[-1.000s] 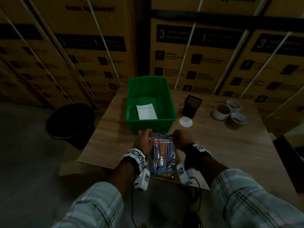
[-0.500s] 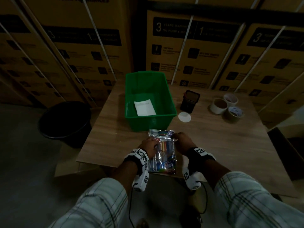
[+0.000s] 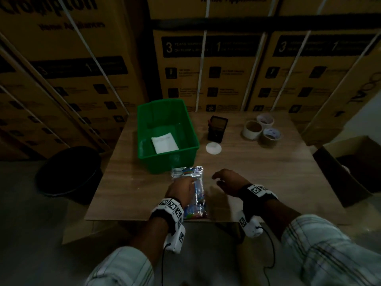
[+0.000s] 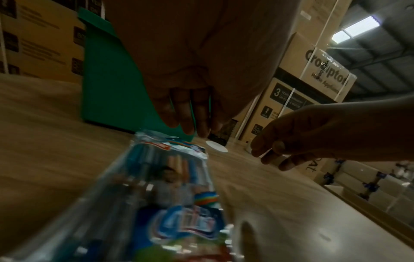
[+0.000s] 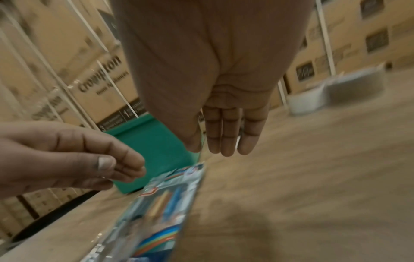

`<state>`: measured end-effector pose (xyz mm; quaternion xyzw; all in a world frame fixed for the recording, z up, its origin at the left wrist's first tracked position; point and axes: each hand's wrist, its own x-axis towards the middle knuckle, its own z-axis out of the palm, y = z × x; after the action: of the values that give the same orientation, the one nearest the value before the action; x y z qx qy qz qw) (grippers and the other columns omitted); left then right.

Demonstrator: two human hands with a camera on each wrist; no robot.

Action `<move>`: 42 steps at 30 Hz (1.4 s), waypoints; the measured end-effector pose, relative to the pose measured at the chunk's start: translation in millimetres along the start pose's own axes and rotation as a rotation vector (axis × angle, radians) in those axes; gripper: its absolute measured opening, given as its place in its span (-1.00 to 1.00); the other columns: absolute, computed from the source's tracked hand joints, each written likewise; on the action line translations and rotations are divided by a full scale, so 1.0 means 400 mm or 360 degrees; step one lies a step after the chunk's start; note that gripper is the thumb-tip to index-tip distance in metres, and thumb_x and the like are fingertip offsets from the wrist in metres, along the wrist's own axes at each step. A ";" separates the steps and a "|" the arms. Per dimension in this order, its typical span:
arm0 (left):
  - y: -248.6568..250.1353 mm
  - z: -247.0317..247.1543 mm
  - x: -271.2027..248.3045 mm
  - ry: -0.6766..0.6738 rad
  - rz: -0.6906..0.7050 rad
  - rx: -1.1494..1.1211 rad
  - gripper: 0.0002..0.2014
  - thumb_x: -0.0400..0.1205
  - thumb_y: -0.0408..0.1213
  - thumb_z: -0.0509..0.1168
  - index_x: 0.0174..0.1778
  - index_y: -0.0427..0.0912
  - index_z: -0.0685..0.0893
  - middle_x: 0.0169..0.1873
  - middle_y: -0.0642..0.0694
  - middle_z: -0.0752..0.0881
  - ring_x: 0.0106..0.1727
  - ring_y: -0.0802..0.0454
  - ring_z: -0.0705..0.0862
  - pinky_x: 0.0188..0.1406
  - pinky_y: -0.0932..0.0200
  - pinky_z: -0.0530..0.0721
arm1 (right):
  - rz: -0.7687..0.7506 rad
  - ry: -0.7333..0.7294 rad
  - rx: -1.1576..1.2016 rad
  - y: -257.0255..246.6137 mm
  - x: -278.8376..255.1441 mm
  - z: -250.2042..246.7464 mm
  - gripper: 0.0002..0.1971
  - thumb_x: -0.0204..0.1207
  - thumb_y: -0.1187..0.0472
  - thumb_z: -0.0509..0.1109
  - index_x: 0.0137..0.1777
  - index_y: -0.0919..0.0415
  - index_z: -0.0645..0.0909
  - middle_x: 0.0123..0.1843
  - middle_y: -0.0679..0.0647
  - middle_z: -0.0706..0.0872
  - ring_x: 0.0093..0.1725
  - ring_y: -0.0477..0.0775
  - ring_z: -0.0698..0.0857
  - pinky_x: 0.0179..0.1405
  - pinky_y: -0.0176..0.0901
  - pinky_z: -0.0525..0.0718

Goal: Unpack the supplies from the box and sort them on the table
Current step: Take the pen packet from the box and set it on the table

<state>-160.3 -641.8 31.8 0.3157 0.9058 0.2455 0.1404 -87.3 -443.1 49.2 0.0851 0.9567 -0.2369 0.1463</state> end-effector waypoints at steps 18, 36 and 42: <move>0.744 0.447 0.113 -0.0424 0.0141 -0.0008 -0.70 0.69 -0.19 0.12 0.24 -0.09 0.67 0.23 -0.12 0.70 0.23 -0.13 0.65 0.25 0.02 0.61 | 0.0398 0.0179 0.0024 0.664 -0.473 -0.142 -0.60 0.62 0.13 0.25 0.45 0.05 0.42 0.34 0.14 0.60 0.29 0.19 0.59 0.26 0.06 0.60; 1.094 0.687 0.495 -0.0506 0.0241 -0.0167 -0.74 0.68 -0.19 0.16 0.19 -0.09 0.69 0.15 -0.12 0.74 0.17 -0.10 0.70 0.19 0.02 0.65 | 0.0927 0.0101 0.0021 1.140 -0.414 -0.368 -0.70 0.50 0.14 0.35 0.23 0.11 0.60 0.31 0.19 0.65 0.21 0.23 0.69 0.16 0.02 0.66; 1.155 0.743 0.608 -0.0705 0.0235 -0.0108 -0.73 0.70 -0.18 0.15 0.21 -0.14 0.67 0.16 -0.17 0.74 0.19 -0.13 0.69 0.21 0.00 0.65 | 0.1148 -0.0019 0.0166 1.275 -0.339 -0.458 -0.68 0.62 0.21 0.22 0.34 0.18 0.58 0.29 0.24 0.66 0.25 0.25 0.67 0.19 0.02 0.67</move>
<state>8.3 -65.9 4.3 0.4223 0.8185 0.2100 0.3279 115.0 77.3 29.0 0.4230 0.8508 -0.2191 0.2216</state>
